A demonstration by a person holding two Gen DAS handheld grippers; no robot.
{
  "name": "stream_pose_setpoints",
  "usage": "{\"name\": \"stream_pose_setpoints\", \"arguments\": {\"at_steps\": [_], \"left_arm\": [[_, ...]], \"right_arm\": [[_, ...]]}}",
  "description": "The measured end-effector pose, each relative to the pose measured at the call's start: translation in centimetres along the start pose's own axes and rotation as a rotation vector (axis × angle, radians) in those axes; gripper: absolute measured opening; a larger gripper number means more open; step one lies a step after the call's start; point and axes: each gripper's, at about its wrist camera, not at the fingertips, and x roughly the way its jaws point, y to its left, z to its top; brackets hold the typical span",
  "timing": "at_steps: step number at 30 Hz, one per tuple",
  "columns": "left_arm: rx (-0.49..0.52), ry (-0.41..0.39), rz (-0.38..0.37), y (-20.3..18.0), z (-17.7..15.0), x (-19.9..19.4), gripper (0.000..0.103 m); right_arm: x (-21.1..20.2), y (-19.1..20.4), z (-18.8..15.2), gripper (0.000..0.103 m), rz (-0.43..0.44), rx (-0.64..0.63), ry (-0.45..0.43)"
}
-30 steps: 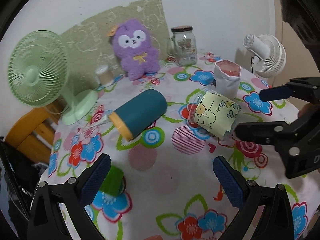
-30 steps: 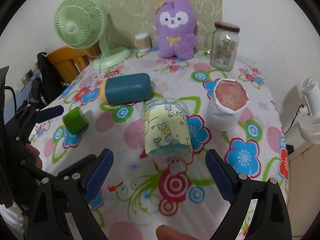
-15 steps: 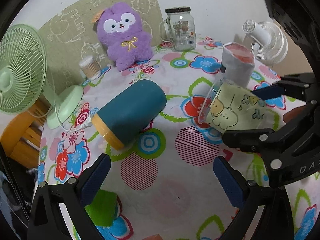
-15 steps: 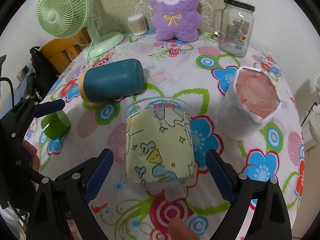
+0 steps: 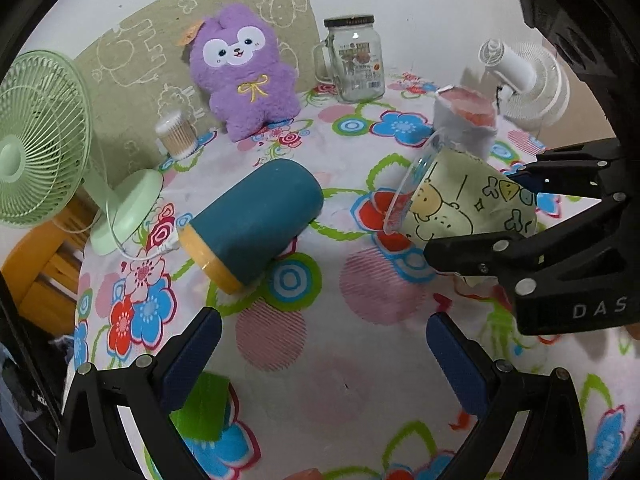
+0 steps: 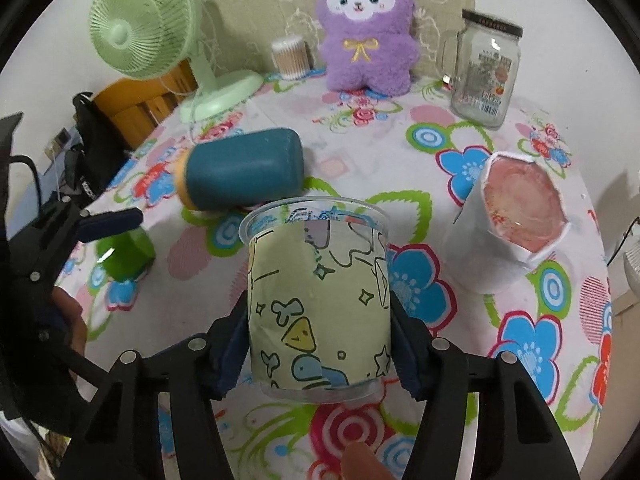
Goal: Flip cup upside down
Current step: 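Move the right gripper to the lying cartoon-print cup and close on it, then lift the cartoon-print cup with the right gripper and carry it toward the left tool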
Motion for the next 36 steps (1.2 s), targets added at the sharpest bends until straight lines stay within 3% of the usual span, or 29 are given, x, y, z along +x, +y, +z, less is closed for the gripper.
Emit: {"name": "stream_pose_setpoints", "arguments": {"at_steps": [7, 14, 21, 29, 36], "left_arm": [[-0.005, -0.014, -0.044, -1.1, -2.9, -4.1, 0.103], [-0.002, 0.018, -0.079, -3.2, -7.7, -6.6, 0.103], [0.006, 0.024, -0.042, -4.1, -11.4, -8.4, 0.103], [-0.025, 0.05, -0.073, -5.6, -14.2, -9.1, 0.103], [-0.11, 0.078, -0.083, -5.4, -15.4, -8.5, 0.103]], "right_arm": [[-4.8, 3.0, -2.6, 0.064, 0.037, -0.043, -0.047], [-7.2, 6.2, -7.6, 0.064, 0.049, -0.081, -0.012], [-7.9, 8.1, -11.3, 0.064, 0.052, -0.094, 0.022], [-8.3, 8.8, -13.7, 0.064, 0.075, -0.082, 0.039], [-8.1, 7.9, -15.0, 0.064, 0.083, -0.05, 0.066]]}}
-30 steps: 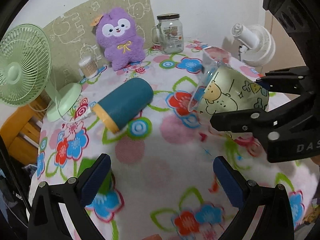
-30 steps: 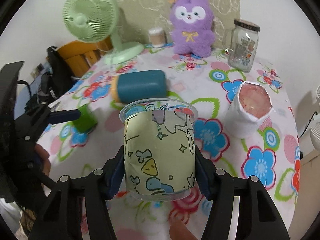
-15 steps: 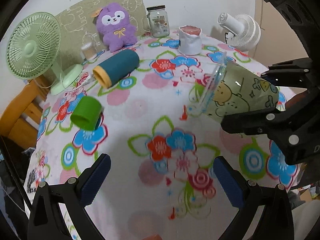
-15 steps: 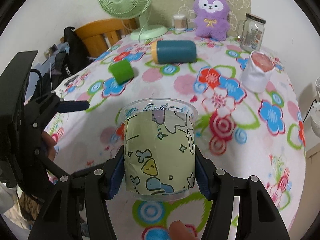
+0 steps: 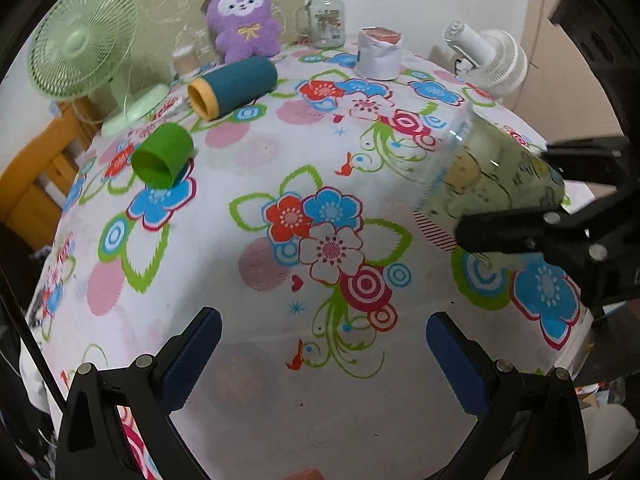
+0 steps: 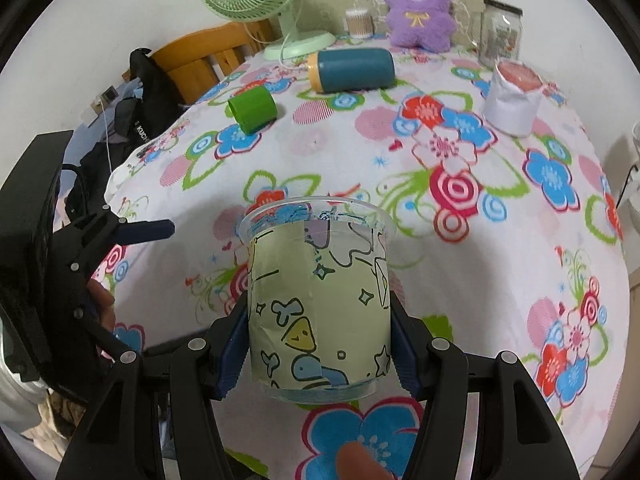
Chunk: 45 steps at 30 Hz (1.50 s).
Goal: Flip cup upside down
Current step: 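Lift the cartoon-print cup with the right gripper and carry it toward the left tool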
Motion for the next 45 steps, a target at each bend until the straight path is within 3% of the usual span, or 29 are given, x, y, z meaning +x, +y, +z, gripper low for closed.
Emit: {"name": "stream_pose_setpoints", "arguments": {"at_steps": [10, 15, 22, 31, 38, 45], "left_arm": [[0.016, 0.007, 0.027, -0.9, -0.7, 0.3, 0.103], [-0.009, 0.011, 0.013, -1.1, -1.1, 0.1, 0.103], [-0.074, 0.009, -0.02, -1.3, -0.8, -0.7, 0.103], [-0.274, 0.004, -0.118, -1.5, 0.6, -2.8, 0.103], [-0.536, 0.01, -0.193, -2.2, 1.5, -3.9, 0.103], [-0.613, 0.059, -0.178, -4.5, 3.0, -2.9, 0.103]], "right_arm": [[0.9, 0.2, -1.4, 0.068, -0.026, -0.019, 0.036], [0.7, 0.8, -1.4, 0.087, -0.006, -0.033, 0.045], [-1.3, 1.2, -1.2, 0.087, 0.028, -0.065, 0.01], [-5.7, -0.8, -1.4, 0.088, 0.116, -0.044, -0.065], [-10.5, -4.4, -2.6, 0.092, 0.046, -0.055, -0.172], [-10.7, -9.4, -3.9, 0.092, 0.042, 0.039, -0.186]]}}
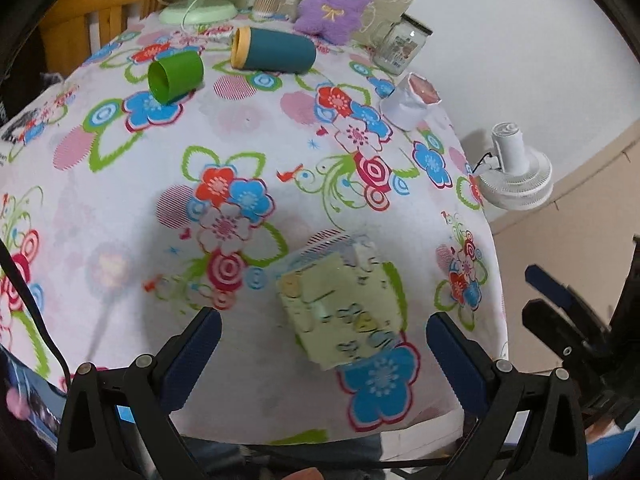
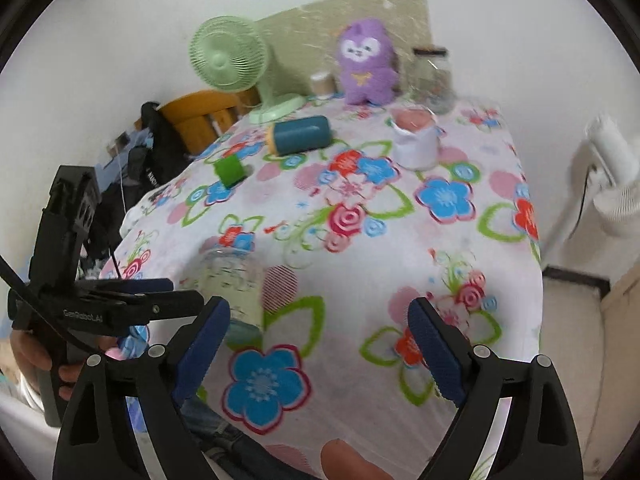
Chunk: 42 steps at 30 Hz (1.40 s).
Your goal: Flip cup upside down
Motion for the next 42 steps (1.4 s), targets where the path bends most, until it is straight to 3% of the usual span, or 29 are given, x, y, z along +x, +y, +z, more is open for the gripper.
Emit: {"name": "stream_pose_setpoints", "arguments": {"at_steps": [7, 18, 22, 26, 36, 42], "left_arm": [[-0.083, 0.043, 0.031, -0.7, 0.7, 2.5, 0.103], [-0.112, 0.095, 0.088, -1.1, 0.5, 5.1, 0.103], [-0.118, 0.076, 0.116, -1.1, 0.6, 5.2, 0.09], [-0.084, 0.056, 0.148, -1.2, 0.6, 5.0, 0.074], [-0.012, 0.033, 0.19, -0.8, 0.7, 4.0, 0.07], [0.122, 0.081, 0.209, -0.1, 1.4, 2.8, 0.07]], "right_arm": [[0.6, -2.9, -1.4, 0.092, 0.02, 0.07, 0.013], [1.4, -4.8, -2.0, 0.092, 0.032, 0.107, 0.023], [1.7, -5.0, -2.0, 0.092, 0.035, 0.114, 0.026], [2.0, -5.3, -2.1, 0.092, 0.039, 0.127, 0.032], [3.0, -5.3, -1.8, 0.092, 0.046, 0.142, 0.042], [4.1, -3.9, -1.8, 0.092, 0.073, 0.109, 0.051]]}}
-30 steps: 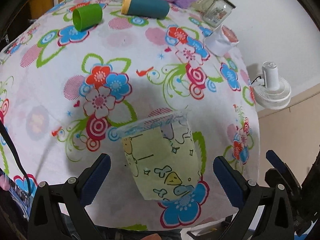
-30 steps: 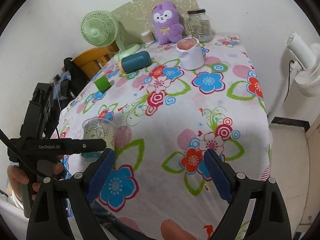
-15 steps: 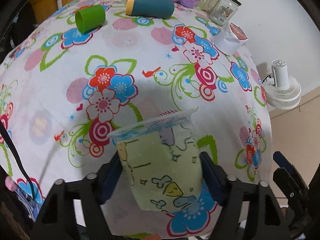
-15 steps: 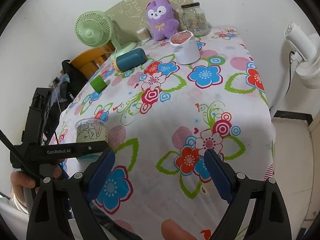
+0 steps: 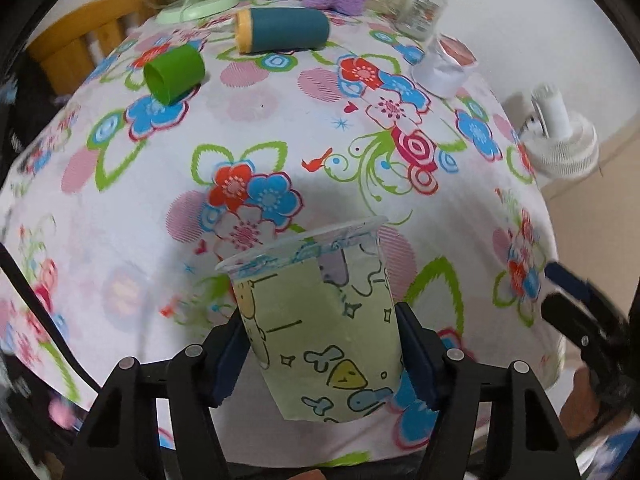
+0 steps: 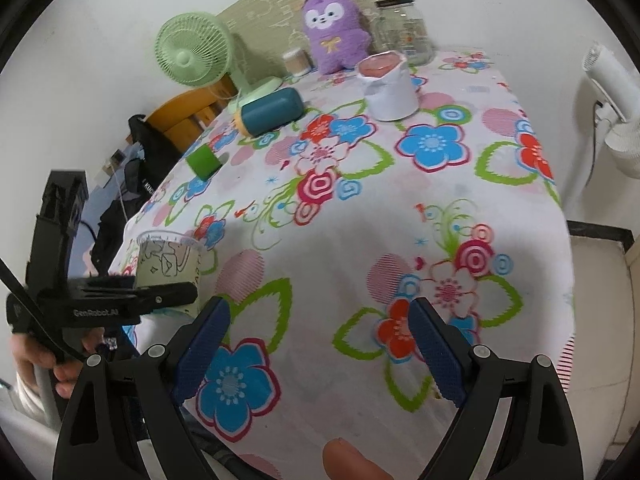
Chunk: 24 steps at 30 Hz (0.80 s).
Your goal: Flip cup upside down
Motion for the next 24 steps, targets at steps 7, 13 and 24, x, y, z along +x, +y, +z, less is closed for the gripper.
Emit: {"name": "stream_pose_setpoints", "arguments": {"at_steps": [7, 13, 24], "left_arm": [[0.191, 0.093, 0.092, 1.6, 1.0, -1.2, 0.07], [0.34, 0.199, 0.154, 1.8, 1.4, -1.3, 0.07], [0.518, 0.542, 0.179, 0.9, 2.5, 0.1, 0.07]], "right_arm": [[1.4, 2.5, -0.4, 0.092, 0.066, -0.075, 0.02], [2.3, 4.3, -1.0, 0.092, 0.118, -0.136, 0.043], [4.3, 6.5, -2.0, 0.092, 0.183, -0.19, 0.095]]}}
